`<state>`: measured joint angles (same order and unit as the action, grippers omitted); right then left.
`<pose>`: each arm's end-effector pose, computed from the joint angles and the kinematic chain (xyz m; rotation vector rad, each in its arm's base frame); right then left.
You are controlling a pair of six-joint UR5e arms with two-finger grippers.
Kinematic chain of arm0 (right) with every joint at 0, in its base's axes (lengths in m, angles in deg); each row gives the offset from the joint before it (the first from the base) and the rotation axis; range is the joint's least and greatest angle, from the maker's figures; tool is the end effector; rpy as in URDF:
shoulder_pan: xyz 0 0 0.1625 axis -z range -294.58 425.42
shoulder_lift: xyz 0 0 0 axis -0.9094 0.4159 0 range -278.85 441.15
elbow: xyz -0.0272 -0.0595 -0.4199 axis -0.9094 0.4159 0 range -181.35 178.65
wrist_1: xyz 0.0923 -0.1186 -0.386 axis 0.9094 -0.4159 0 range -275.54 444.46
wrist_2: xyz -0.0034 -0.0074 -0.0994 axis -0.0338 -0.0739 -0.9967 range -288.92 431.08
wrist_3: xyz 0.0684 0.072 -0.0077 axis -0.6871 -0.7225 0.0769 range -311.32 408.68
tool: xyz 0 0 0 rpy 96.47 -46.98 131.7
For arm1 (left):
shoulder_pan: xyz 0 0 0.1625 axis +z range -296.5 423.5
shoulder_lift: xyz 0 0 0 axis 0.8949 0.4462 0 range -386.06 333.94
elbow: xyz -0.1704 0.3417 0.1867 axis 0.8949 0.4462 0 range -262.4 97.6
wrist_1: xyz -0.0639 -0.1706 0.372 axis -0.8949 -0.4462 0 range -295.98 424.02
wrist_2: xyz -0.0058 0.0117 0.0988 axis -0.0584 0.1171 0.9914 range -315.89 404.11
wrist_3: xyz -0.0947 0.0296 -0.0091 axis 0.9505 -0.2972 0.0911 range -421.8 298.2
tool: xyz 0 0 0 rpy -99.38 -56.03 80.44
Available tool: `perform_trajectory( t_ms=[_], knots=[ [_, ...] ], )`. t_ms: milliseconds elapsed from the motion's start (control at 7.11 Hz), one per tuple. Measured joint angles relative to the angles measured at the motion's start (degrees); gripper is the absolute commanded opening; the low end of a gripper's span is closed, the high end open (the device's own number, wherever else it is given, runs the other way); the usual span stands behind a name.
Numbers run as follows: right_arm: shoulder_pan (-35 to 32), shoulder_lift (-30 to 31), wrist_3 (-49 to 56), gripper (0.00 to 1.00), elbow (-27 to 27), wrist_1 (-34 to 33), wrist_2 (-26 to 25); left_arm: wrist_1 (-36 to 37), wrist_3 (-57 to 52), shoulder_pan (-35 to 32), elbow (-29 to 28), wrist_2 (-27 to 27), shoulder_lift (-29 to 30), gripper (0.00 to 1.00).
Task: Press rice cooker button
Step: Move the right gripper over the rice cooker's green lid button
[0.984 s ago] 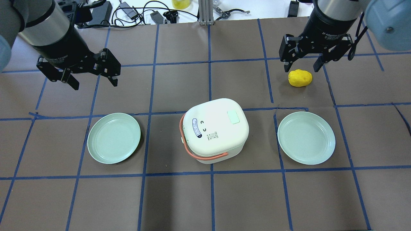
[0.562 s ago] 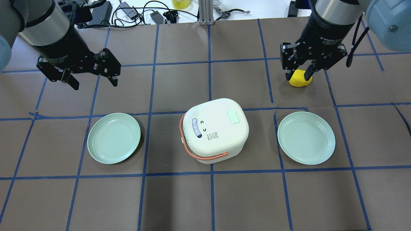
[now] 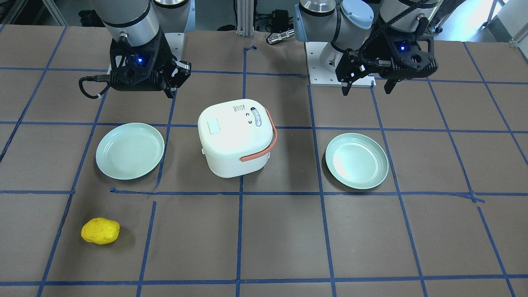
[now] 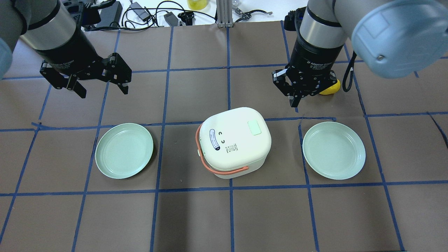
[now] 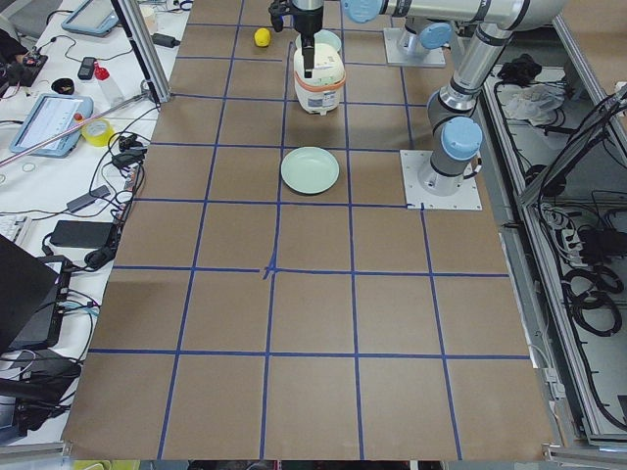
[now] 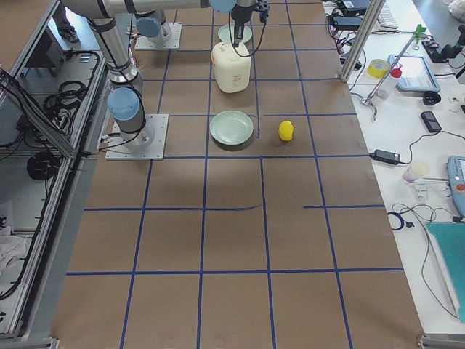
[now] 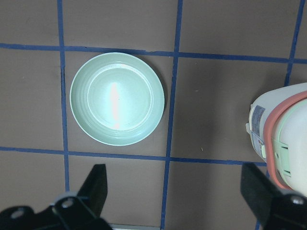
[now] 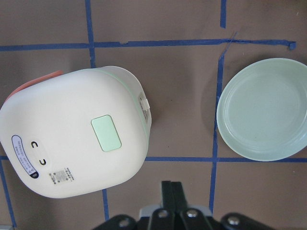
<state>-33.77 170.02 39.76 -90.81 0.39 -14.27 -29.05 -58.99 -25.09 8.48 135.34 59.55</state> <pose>0.2175 -0.4595 0.4734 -0.0003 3.0734 0.1925 -0.1198 -0.4624 0.5115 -0.1150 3.1181 -0.0124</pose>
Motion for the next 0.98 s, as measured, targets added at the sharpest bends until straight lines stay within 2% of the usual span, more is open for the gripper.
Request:
perform_trajectory(
  t_ms=[422, 984],
  knots=[
    [-4.64, -2.27, -0.58, 0.0, -1.9, -4.41, 0.08, 0.0, 0.0, 0.0, 0.0, 0.0, 0.0, 1.0],
    [-5.38, -4.79, -0.58, 0.0, -4.94, -12.96, 2.31, 0.0, 0.0, 0.0, 0.0, 0.0, 0.0, 1.0]
  ],
)
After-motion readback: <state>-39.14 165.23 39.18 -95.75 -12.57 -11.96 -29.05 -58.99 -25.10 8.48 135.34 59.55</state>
